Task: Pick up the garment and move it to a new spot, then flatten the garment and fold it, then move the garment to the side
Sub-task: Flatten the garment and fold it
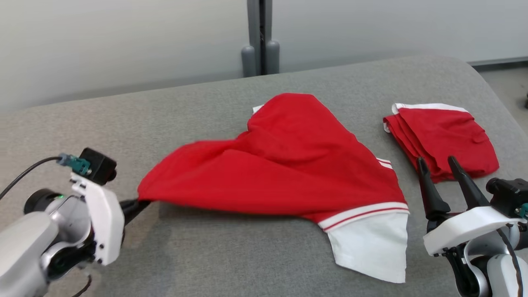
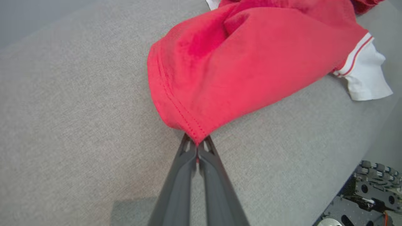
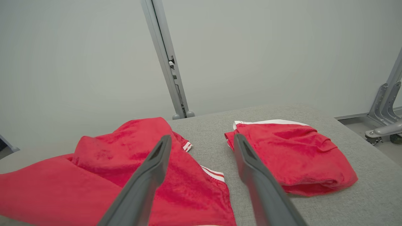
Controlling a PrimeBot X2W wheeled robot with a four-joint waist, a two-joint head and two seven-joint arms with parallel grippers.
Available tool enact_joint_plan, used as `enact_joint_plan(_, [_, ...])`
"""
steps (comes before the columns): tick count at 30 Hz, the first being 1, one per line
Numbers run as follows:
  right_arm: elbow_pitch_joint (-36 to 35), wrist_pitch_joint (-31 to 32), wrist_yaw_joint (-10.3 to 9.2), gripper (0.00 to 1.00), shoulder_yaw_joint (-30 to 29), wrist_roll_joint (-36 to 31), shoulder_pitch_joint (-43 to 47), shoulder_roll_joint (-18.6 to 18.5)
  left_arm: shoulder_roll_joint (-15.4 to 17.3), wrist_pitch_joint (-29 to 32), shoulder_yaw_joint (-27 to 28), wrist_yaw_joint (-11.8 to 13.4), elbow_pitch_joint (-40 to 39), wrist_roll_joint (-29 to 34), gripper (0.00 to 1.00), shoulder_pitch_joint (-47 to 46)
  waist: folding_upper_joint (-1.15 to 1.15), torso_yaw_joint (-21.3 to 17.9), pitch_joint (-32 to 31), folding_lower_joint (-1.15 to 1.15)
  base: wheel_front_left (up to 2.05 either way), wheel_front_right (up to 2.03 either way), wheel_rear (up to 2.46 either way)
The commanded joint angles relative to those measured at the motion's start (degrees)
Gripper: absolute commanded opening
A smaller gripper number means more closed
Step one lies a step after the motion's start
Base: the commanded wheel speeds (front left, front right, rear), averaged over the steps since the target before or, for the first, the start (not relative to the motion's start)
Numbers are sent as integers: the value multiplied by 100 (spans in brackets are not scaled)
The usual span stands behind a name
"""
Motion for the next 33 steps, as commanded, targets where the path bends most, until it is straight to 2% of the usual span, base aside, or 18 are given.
enact_joint_plan(1, [-17, 109, 1, 100, -4, 37, 88, -67, 373, 301, -29, 47, -436, -133, 0, 172, 0, 151, -137, 0, 0, 0, 0])
enact_joint_plan(5, [-30, 271, 1, 100, -63, 98, 165, -139, 1006, 745, -12, 299, -1301, -453, 0, 467, 0, 230, -143, 0, 0, 0, 0])
enact_joint_plan(8, [-12, 396, 1, 100, -114, 137, 199, -184, 1310, 937, -66, 488, -1709, -646, 0, 724, 0, 262, -121, 0, 0, 0, 0])
enact_joint_plan(13, [-12, 541, 1, 100, -159, 124, 270, -201, 1442, 1075, -237, 725, -1940, -801, 0, 1107, 0, 271, -96, 0, 0, 0, 0])
enact_joint_plan(17, [-59, 614, 1, 100, -205, 78, 288, -192, 1291, 843, -322, 928, -1891, -749, 0, 1385, 0, 266, -48, 0, 0, 0, 0])
enact_joint_plan(18, [-64, 610, 1, 100, -207, 71, 289, -190, 1240, 730, -335, 973, -1834, -735, 43, 1478, 0, 265, -37, 0, 0, 0, 0])
enact_joint_plan(19, [-72, 609, 1, 100, -209, 64, 293, -186, 1157, 551, -298, 1004, -1791, -733, 100, 1549, 0, 267, -26, 0, 0, 0, 0])
enact_joint_plan(24, [-111, 490, 1, 100, -159, 17, 313, -131, 861, -763, 122, 1218, -1673, -496, 100, 1679, 0, 309, 24, 0, 0, 0, 0])
enact_joint_plan(30, [-11, 349, 1, 100, 1, 38, 288, -105, 577, -2217, 624, 1713, -1731, -371, 100, 2021, 0, 403, -14, 0, 0, 0, 0])
enact_joint_plan(33, [85, 352, 1, 100, 5, 23, 235, -146, 303, -2916, 836, 1947, -1731, -396, 100, 2292, 0, 508, -45, 0, 0, 0, 0])
